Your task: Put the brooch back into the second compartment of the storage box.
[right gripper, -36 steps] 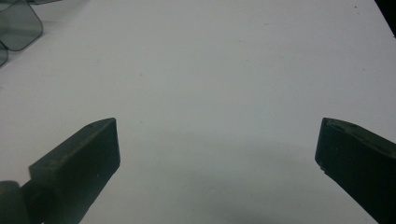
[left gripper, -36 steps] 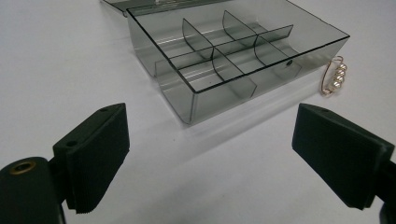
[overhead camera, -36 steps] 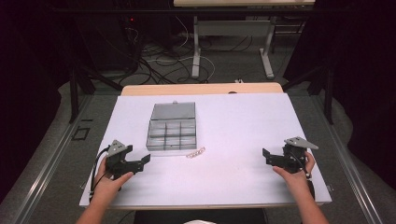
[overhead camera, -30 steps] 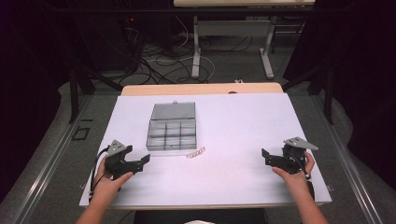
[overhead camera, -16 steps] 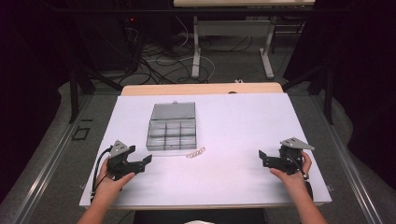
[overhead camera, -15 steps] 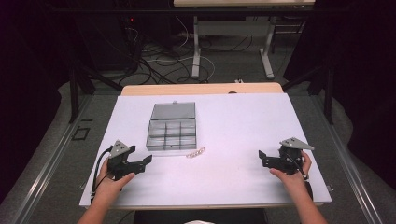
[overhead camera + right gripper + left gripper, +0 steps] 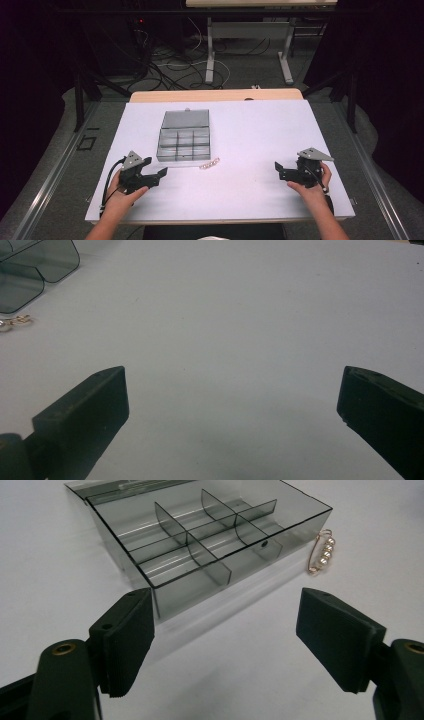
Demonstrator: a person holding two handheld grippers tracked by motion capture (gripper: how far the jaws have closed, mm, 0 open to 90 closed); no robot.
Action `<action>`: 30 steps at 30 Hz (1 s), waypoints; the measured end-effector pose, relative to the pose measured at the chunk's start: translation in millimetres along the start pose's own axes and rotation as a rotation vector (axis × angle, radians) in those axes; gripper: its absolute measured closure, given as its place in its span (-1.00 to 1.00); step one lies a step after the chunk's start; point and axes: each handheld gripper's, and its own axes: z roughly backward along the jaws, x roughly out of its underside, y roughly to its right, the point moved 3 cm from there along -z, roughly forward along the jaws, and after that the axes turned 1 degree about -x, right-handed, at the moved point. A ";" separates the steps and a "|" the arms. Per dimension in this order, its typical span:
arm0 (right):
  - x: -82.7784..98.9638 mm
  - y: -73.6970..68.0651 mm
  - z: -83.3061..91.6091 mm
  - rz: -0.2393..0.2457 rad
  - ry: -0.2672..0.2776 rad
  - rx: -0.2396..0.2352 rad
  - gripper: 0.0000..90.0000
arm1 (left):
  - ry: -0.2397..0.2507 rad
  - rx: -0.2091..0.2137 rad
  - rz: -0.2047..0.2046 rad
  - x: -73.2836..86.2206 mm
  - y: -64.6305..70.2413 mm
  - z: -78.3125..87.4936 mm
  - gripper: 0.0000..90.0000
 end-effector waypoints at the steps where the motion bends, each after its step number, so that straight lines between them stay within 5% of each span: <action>1: 0.0 -0.4 -0.2 0.003 0.001 -0.002 -1.00 | -0.005 0.001 -0.007 -0.1 1.4 -0.7 -0.45; 18: -0.2 -3.2 -0.7 0.010 0.003 -0.007 -1.00 | -0.066 0.110 -0.032 -10.6 28.0 -17.9 -0.33; 26: 1.3 -1.4 -1.1 0.012 0.001 -0.008 -0.99 | -0.077 0.121 -0.090 -18.4 43.1 -26.6 -0.29; 30: 2.2 -0.2 -1.9 -0.001 0.000 -0.007 -0.99 | -0.062 0.131 -0.078 -21.8 46.4 -32.6 -0.29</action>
